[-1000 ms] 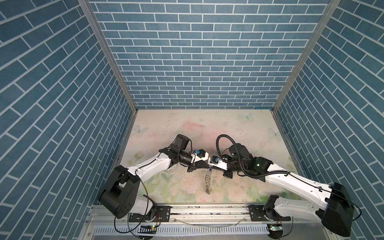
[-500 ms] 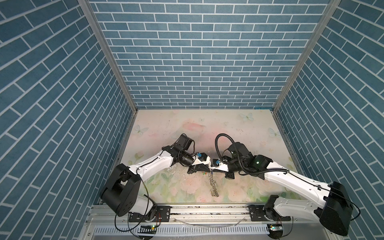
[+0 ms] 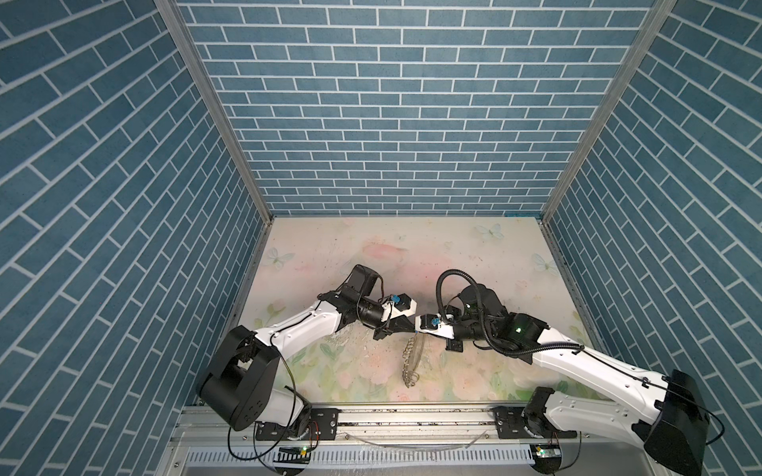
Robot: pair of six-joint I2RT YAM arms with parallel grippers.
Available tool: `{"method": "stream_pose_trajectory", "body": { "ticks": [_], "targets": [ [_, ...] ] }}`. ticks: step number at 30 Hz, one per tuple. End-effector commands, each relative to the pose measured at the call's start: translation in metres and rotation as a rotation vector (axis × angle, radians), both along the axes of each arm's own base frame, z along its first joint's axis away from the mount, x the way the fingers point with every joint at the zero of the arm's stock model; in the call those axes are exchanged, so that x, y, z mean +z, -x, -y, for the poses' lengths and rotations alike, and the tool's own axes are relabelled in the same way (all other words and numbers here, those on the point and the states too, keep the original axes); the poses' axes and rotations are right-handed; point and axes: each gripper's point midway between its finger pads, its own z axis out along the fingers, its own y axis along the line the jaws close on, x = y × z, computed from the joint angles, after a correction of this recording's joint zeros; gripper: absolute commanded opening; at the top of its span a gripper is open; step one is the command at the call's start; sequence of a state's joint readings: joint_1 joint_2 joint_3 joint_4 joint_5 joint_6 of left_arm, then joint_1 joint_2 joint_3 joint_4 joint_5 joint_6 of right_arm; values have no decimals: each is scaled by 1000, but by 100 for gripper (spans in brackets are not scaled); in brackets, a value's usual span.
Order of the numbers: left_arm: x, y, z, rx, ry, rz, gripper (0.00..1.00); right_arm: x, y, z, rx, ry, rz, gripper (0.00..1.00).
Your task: Put the keys on the keyring
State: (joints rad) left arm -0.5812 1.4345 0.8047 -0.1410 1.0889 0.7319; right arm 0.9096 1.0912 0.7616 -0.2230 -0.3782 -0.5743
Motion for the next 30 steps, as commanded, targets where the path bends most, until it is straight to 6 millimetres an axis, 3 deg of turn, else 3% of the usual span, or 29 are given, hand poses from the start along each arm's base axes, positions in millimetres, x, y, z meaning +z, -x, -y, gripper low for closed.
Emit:
{"method": "stream_pose_trajectory", "body": {
  "ticks": [1, 7, 12, 18, 24, 30],
  "targets": [
    [2, 4, -3, -3, 16, -7, 0, -7, -21, 6, -117, 30, 43, 0],
    [1, 3, -7, 5, 13, 3, 0, -1, -32, 16, -201, 29, 60, 0],
    [5, -1, -9, 25, 23, 5, 0, -11, -23, 14, -154, 83, 30, 0],
    [3, -8, -10, 55, 15, 7, 0, -5, 0, 8, -58, 59, -44, 0],
    [1, -15, -12, 92, 6, 38, 0, -13, 1, 6, -66, 106, -114, 0],
    [4, -26, -14, 153, 20, 87, 0, -1, -2, 10, -101, 98, -106, 0]
  ]
}}
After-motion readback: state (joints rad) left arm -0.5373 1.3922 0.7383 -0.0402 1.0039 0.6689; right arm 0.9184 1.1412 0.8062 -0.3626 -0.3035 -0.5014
